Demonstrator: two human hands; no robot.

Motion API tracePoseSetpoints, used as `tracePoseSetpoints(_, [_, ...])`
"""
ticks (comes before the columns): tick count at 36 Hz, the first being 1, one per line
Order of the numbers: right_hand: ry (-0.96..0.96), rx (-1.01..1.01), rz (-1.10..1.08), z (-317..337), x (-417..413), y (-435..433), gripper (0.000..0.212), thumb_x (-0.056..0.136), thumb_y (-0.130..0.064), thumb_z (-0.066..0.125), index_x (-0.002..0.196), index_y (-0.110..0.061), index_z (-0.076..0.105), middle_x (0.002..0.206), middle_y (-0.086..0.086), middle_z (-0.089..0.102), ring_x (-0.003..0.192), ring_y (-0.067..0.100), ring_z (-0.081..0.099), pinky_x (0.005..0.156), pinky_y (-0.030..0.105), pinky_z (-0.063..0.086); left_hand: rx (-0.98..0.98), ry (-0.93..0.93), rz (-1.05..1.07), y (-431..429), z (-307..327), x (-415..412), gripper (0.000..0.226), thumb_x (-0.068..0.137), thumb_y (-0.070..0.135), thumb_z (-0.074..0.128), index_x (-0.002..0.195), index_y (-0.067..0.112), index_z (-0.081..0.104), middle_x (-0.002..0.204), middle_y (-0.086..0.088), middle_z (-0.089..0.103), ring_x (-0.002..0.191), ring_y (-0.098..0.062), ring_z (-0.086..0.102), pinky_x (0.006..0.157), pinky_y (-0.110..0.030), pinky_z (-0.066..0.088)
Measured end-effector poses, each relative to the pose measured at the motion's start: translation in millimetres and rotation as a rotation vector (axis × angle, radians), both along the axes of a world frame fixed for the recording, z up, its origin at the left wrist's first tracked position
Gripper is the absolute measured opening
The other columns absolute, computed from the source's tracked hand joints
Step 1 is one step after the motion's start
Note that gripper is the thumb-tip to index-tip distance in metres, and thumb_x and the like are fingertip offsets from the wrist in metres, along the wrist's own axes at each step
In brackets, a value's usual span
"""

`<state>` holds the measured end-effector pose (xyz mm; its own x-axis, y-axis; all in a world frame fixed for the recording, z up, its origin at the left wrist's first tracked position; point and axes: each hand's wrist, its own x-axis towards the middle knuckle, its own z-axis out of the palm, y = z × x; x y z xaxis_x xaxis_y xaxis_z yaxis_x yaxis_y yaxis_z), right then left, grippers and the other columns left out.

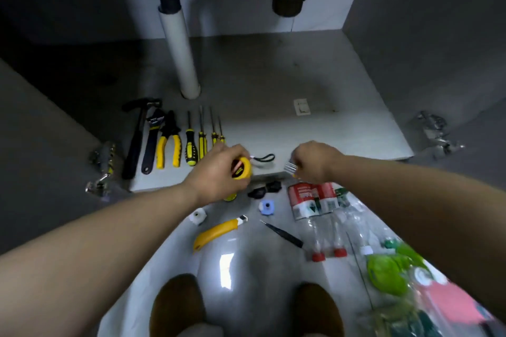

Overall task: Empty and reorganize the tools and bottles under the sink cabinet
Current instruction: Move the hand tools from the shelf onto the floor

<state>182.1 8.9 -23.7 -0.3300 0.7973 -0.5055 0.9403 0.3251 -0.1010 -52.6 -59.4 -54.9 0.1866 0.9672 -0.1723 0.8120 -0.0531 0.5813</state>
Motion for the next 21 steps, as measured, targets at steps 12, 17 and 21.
tracePoseSetpoints(12, [0.229,-0.565,-0.072,52,26,-93,0.009,0.104,-0.010,0.050,0.101,-0.003,0.048,0.084,0.021,0.064,0.080,0.040,0.071,0.075,0.049,0.059,-0.151,-0.056,0.036,-73,54,-29,0.045,0.077,0.026,0.085,0.114,0.037,0.061,0.119,-0.003,0.048,0.112,-0.016,0.051,0.094,-0.025,0.048])
tracePoseSetpoints(17, [0.330,-0.572,-0.166,17,23,-103,0.016,0.100,-0.013,0.060,0.088,-0.009,0.050,0.078,0.016,0.067,0.065,0.029,0.071,0.065,0.043,0.061,-0.211,-0.062,0.073,-93,50,-41,0.044,0.079,0.022,0.085,0.116,0.029,0.062,0.115,-0.001,0.060,0.107,-0.019,0.062,0.091,-0.041,0.057])
tracePoseSetpoints(21, [0.366,-0.525,-0.204,-20,13,-110,0.017,0.097,-0.015,0.064,0.083,-0.014,0.054,0.073,0.013,0.063,0.064,0.026,0.062,0.054,0.028,0.048,-0.239,-0.020,0.100,-106,32,-52,0.042,0.077,0.027,0.086,0.112,0.028,0.063,0.113,0.002,0.063,0.103,-0.015,0.063,0.090,-0.040,0.056])
